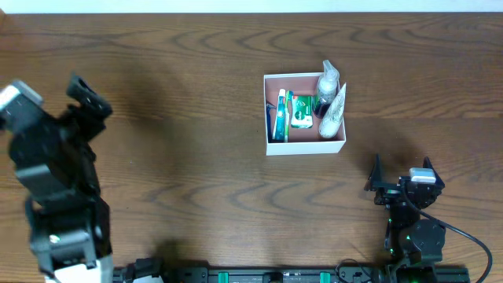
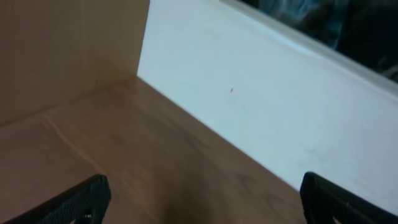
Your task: Pack container
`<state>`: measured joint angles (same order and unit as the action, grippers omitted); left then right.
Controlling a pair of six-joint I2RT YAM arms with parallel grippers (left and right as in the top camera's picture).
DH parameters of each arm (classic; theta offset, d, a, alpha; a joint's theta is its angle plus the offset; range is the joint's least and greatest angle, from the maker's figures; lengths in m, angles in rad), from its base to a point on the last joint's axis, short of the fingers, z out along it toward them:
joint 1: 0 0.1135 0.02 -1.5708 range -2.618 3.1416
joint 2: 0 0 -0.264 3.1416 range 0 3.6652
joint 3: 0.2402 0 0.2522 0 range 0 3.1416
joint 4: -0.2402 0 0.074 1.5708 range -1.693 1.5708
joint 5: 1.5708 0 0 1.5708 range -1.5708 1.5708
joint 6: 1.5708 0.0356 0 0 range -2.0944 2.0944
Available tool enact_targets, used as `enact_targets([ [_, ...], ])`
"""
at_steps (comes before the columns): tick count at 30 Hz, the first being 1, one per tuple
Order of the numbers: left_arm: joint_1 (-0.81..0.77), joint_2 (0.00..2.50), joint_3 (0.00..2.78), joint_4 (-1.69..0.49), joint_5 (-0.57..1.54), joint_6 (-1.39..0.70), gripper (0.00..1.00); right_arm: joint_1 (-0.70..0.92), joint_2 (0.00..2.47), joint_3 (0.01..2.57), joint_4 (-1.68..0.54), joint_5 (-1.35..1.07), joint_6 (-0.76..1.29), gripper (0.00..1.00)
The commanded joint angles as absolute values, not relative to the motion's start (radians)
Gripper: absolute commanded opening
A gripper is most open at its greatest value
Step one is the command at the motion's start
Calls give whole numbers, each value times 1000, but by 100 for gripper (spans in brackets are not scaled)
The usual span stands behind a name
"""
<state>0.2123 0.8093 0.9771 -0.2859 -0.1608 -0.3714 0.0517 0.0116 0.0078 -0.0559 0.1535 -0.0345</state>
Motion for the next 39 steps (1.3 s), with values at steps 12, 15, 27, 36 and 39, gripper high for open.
enact_targets([
  [12,91,516,514,84,-167,-221,98,67,5,6,-60,152,-46,99],
  [15,87,442,460,84,-167,-221,98,67,5,6,-60,152,-46,99],
  [27,87,152,230,115,-166,-221,98,67,5,6,-60,152,-46,99],
  [36,85,2,130,129,-166,-210,98,67,5,6,-60,152,-46,99],
  [39,64,2,104,150,-169,-201,98,67,5,6,-60,152,-46,99],
])
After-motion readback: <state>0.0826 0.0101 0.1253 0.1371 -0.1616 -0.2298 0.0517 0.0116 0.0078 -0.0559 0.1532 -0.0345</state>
